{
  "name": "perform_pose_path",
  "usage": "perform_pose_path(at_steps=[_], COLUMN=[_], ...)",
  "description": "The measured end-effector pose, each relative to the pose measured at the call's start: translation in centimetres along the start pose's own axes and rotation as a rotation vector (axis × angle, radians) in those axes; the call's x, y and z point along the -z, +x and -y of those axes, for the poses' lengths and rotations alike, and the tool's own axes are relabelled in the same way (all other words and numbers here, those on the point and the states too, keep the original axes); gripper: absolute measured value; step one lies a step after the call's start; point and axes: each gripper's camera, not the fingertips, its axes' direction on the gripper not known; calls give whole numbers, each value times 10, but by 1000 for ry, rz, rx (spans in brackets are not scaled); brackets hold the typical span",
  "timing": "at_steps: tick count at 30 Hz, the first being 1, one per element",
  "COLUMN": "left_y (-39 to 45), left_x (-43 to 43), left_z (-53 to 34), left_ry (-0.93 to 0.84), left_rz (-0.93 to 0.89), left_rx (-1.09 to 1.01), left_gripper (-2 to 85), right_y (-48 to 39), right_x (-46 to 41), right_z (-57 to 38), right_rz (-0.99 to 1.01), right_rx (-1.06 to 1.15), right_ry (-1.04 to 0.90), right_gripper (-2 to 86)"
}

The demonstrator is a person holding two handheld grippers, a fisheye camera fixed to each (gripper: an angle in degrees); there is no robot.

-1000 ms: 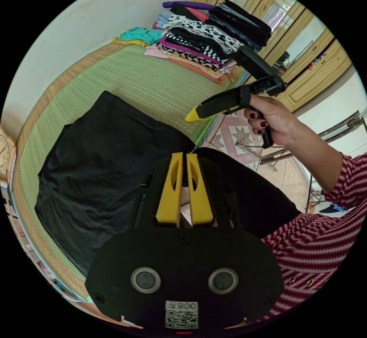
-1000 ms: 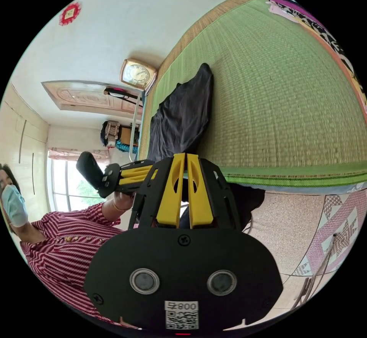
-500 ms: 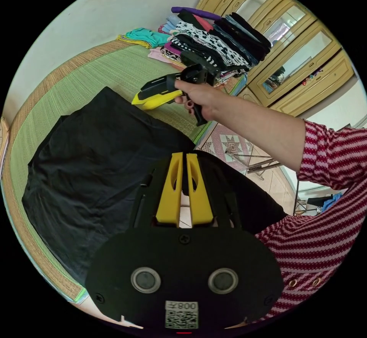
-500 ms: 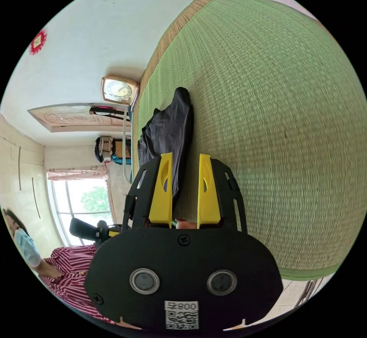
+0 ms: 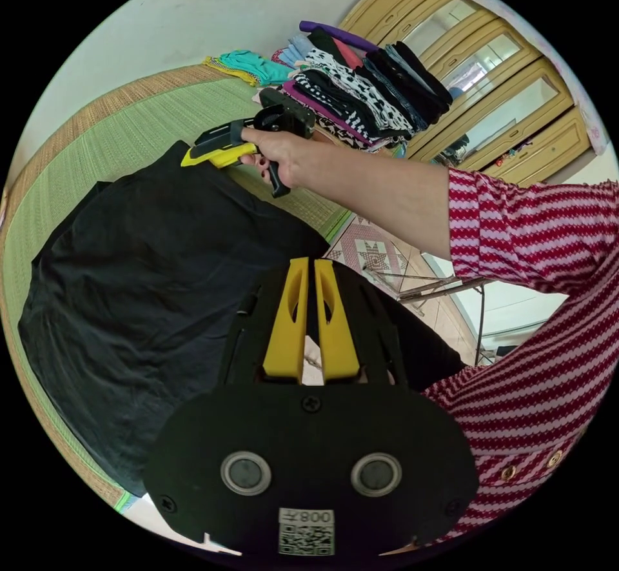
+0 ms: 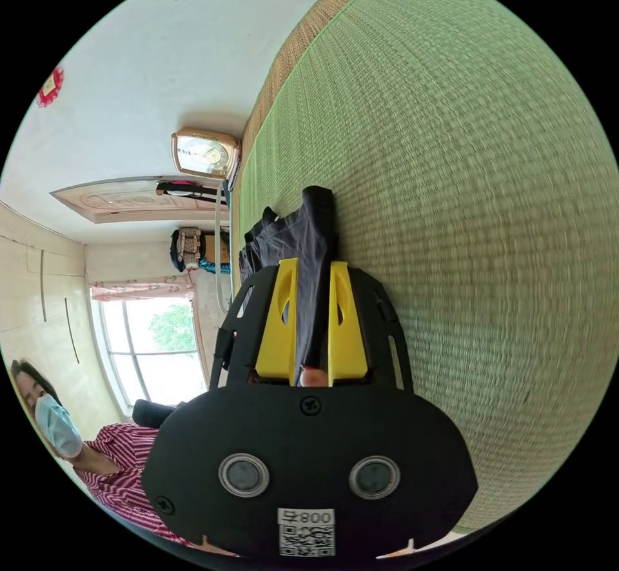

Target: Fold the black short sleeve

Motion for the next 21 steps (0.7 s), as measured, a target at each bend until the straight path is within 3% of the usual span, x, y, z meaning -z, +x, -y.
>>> perform_pose_path(at_steps=[11, 21], left_y=[-14, -16], left_x=[21, 58], left_z=[-8, -20], left_ry=[8, 57], left_rz=[-38, -74], left_rx=[8, -29], left_gripper=[14, 14], right_y=[-4, -30], right_x=[-31, 5], right_z=[38, 47], right_rz=[-30, -72], right_rx=[12, 32], right_ry=[-42, 1], right_gripper=[24, 19])
